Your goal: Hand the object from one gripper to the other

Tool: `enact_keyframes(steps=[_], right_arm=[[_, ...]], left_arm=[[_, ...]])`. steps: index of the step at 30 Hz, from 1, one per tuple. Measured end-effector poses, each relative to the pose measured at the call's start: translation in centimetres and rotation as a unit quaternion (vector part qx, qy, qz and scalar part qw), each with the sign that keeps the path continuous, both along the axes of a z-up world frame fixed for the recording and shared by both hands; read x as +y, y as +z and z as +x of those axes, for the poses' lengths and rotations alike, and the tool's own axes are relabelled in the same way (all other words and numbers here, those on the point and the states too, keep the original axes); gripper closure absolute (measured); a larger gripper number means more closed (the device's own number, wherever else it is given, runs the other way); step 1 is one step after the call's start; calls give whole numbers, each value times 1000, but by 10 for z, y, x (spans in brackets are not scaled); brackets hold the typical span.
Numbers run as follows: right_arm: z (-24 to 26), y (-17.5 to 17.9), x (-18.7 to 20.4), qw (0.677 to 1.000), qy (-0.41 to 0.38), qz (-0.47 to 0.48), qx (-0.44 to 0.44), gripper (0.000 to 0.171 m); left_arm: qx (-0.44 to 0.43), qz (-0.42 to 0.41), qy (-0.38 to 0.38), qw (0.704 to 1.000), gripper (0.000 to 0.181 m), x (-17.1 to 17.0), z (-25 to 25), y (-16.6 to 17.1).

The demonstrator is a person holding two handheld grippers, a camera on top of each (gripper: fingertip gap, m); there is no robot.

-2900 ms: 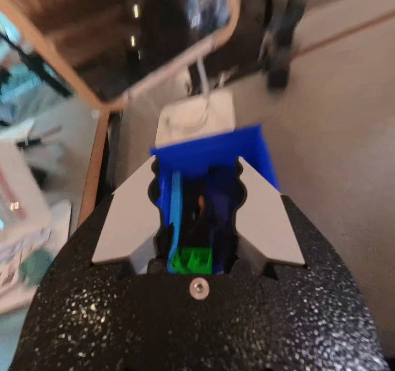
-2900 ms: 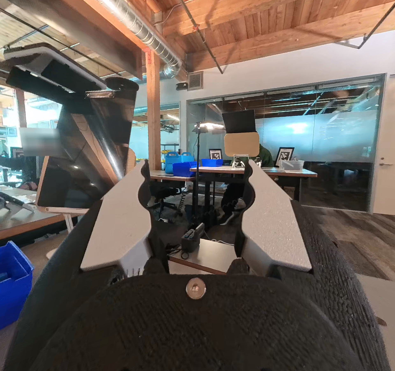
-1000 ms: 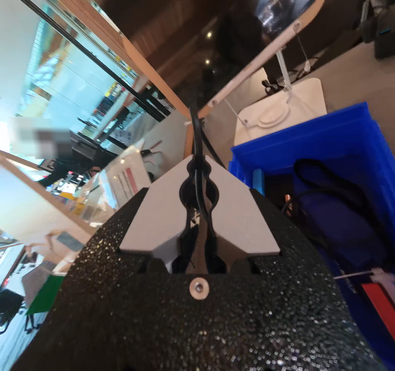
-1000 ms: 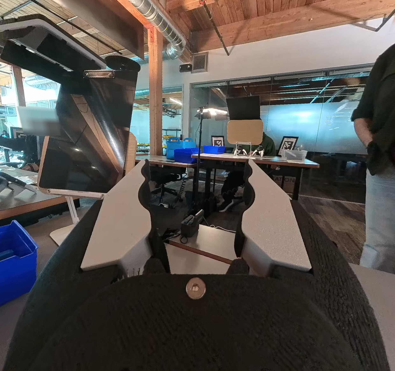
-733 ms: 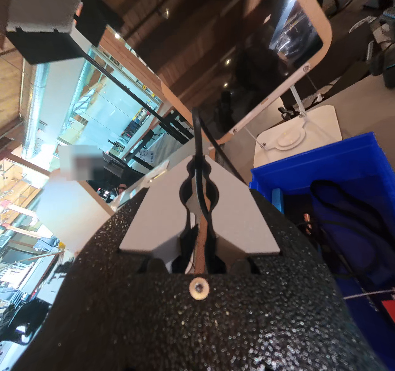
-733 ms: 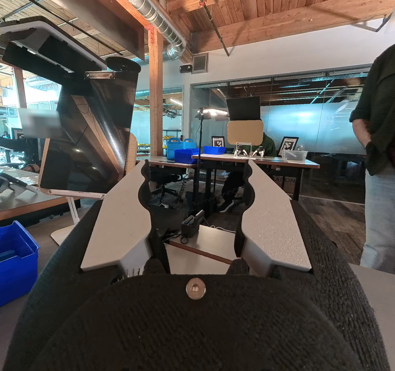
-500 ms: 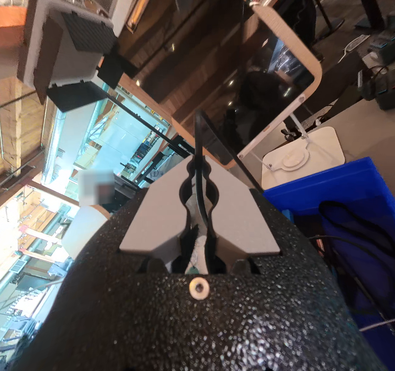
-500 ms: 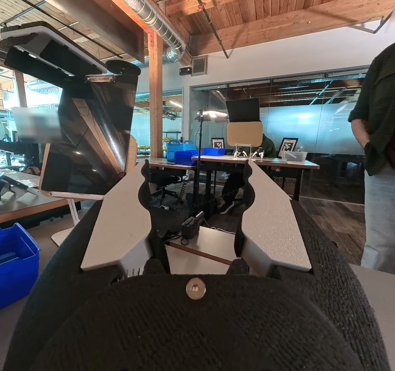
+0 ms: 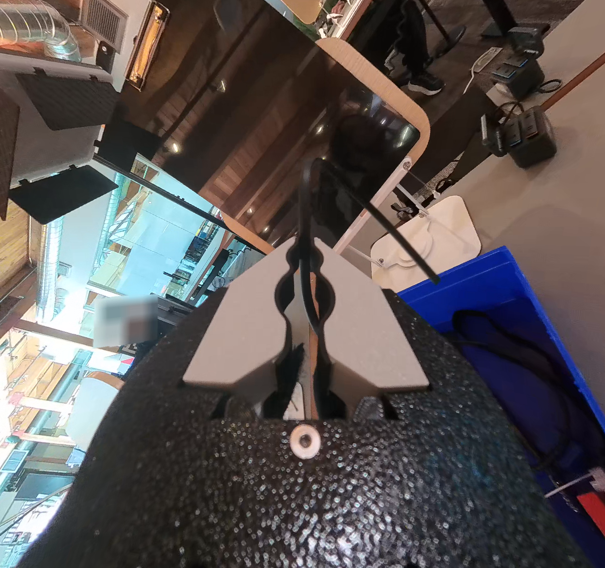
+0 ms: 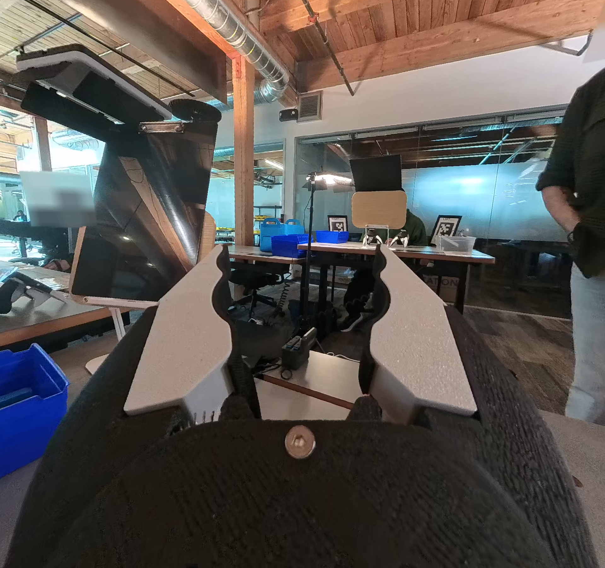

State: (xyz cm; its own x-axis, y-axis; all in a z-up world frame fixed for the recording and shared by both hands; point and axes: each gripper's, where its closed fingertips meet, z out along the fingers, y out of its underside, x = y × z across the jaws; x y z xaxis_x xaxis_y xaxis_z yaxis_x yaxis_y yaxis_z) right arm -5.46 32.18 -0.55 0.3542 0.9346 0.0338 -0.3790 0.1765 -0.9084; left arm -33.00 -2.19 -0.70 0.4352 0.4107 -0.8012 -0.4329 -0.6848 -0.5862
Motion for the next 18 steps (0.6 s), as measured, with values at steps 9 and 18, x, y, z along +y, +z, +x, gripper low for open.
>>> enact_keyframes(steps=[9,18], right_arm=[[3,0,3,1000,-3,-6,5,85],[0,-2,3,1000,-21,3,-9,85]], left_arm=[[61,-2,4,998,179,10,-9,57],[99,78,-151,980,178,107,50,184]])
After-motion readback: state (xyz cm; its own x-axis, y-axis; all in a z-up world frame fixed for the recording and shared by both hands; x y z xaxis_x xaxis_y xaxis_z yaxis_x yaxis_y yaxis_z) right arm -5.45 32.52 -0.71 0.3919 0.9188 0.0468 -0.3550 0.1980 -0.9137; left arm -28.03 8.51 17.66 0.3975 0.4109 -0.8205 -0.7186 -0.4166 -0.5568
